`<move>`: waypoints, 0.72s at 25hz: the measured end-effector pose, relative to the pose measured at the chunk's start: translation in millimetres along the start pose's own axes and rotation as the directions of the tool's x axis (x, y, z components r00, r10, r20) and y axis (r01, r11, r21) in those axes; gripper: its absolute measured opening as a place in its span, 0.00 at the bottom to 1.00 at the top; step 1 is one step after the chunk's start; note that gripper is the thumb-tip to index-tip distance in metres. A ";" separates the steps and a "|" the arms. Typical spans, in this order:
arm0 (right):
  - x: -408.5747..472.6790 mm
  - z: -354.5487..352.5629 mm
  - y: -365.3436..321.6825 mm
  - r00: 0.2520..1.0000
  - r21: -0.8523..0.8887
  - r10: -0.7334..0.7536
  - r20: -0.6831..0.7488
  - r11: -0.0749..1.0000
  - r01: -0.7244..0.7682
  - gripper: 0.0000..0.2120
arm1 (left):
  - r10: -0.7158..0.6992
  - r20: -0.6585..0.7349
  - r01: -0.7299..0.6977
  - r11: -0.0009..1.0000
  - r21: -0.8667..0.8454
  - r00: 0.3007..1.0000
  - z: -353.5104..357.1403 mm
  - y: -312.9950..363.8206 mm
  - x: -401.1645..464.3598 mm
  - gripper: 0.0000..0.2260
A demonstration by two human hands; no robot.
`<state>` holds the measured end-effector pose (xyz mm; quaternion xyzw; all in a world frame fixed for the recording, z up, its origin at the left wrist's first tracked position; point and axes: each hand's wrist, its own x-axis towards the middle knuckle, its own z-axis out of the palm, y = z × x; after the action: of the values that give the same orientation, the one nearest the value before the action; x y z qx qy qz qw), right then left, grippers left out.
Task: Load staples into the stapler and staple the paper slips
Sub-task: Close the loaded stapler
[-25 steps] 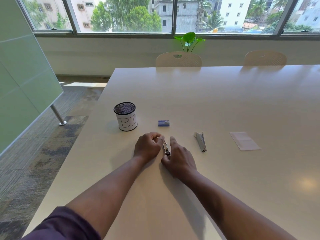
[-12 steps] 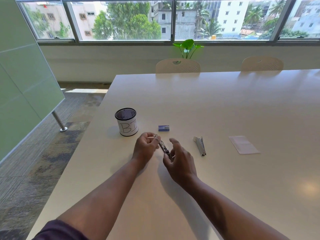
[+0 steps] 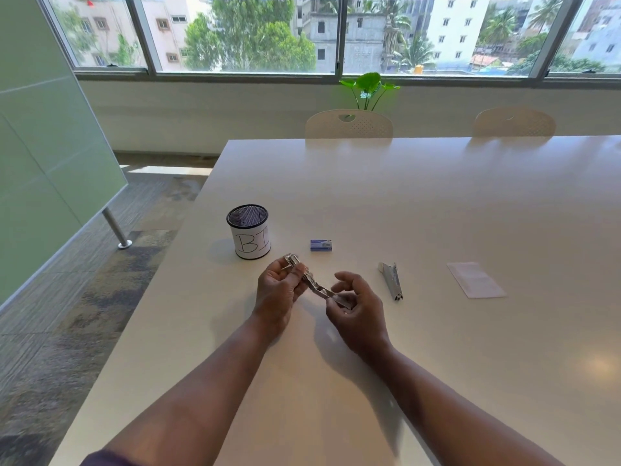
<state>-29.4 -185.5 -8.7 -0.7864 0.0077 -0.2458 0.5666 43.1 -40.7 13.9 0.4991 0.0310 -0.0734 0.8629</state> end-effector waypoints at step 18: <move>7.6 2.7 -1.1 0.970 -0.103 0.005 0.244 0.994 0.021 0.26 | -0.059 0.383 -0.061 0.954 0.293 0.922 5.4 -0.1 -22.3 0.10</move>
<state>-21.9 -185.0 -5.6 -0.8394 -0.0523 -0.1490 0.5200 20.9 -43.3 19.4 0.5994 -0.1520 -0.1740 0.7664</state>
